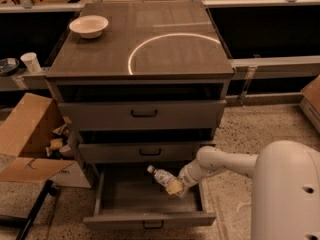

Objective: Place blue plastic bottle into bottom drawer

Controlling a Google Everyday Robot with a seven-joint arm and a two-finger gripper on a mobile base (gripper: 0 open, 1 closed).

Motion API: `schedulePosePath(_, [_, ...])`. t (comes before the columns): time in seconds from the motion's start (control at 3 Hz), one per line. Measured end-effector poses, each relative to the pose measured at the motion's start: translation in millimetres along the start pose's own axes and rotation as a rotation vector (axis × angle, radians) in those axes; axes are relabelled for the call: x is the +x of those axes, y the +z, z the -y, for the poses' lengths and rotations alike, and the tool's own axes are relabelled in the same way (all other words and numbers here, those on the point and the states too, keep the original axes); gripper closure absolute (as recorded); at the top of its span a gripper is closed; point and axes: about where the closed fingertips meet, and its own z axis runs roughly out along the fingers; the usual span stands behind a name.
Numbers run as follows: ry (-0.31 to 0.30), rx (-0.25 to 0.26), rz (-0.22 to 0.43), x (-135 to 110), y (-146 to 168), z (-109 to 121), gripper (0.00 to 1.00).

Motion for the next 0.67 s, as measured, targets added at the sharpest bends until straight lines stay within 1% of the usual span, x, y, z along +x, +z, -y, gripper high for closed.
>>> schedulePosePath(0.33, [0.034,-0.008,-0.023,7.1,36.8,20.5,1.00])
schedulePosePath(0.67, [0.076,-0.028,-0.032,13.4,65.1,33.4,0.88])
